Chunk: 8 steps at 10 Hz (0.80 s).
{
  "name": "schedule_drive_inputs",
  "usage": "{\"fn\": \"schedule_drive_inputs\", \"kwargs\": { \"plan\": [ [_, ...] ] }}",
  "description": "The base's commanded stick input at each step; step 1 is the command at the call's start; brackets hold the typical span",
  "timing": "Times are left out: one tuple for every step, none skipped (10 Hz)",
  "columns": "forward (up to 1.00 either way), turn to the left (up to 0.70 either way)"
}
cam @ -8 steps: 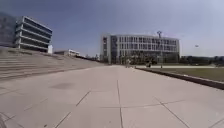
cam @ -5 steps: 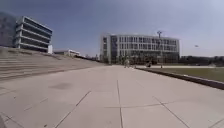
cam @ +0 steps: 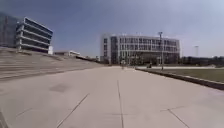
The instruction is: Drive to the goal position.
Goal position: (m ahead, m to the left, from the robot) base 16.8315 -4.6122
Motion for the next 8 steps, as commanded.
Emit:
{"fn": "schedule_drive_inputs", "kwargs": {
  "plan": [
    [0.70,0.00],
    [0.70,0.00],
    [0.70,0.00],
    [0.70,0.00],
    [0.70,0.00],
    [0.70,0.00],
    [0.70,0.00],
    [0.70,0.00]
  ]
}}
